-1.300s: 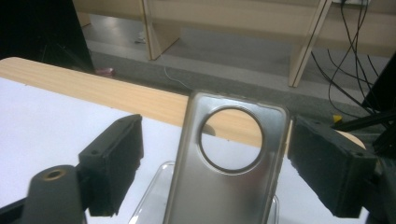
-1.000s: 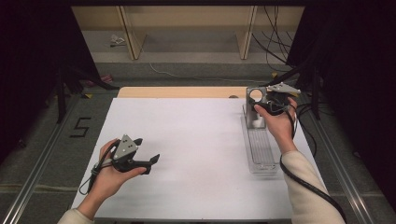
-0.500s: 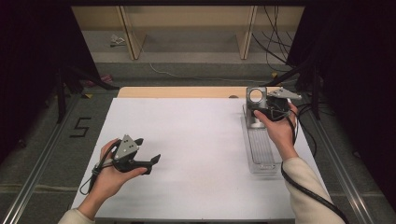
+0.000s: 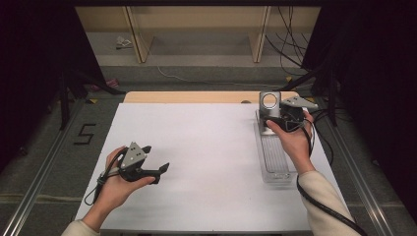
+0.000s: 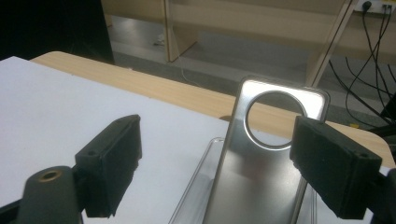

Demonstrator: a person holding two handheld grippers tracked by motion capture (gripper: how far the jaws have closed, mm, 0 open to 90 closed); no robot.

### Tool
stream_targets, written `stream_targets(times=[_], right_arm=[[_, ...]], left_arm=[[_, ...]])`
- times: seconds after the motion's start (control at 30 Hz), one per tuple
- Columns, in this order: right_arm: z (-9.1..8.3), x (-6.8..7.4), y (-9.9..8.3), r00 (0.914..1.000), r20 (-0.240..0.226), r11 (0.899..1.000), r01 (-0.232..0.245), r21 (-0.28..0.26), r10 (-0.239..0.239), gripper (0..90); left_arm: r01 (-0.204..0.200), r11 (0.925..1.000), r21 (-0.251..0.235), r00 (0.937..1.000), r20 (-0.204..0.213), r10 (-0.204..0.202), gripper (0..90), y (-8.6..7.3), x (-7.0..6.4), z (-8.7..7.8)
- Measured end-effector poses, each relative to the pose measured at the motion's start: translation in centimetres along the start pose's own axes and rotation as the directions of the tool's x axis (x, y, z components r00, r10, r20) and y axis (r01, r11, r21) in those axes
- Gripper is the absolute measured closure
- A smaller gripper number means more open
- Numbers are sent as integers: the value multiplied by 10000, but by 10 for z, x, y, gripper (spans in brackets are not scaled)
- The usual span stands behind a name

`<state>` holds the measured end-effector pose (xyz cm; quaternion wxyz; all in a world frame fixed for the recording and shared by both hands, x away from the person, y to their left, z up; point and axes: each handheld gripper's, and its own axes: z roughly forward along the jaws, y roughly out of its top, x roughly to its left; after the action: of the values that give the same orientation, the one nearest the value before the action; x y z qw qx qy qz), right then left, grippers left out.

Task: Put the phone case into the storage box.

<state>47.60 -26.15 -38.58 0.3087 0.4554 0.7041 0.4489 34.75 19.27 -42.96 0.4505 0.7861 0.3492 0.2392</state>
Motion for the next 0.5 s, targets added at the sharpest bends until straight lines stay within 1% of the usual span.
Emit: stream_targets(times=[0.4,0.5], right_arm=[[-13,3,-4,9999,-58,9999,-140,-54,140,169],[-15,3,-5,9999,-12,9999,-101,-53,101,167]], left_arm=[[19,10000,-13,10000,5,-19,154,0,0,0],[-6,10000,25,10000,6,6,154,-1,0,0]])
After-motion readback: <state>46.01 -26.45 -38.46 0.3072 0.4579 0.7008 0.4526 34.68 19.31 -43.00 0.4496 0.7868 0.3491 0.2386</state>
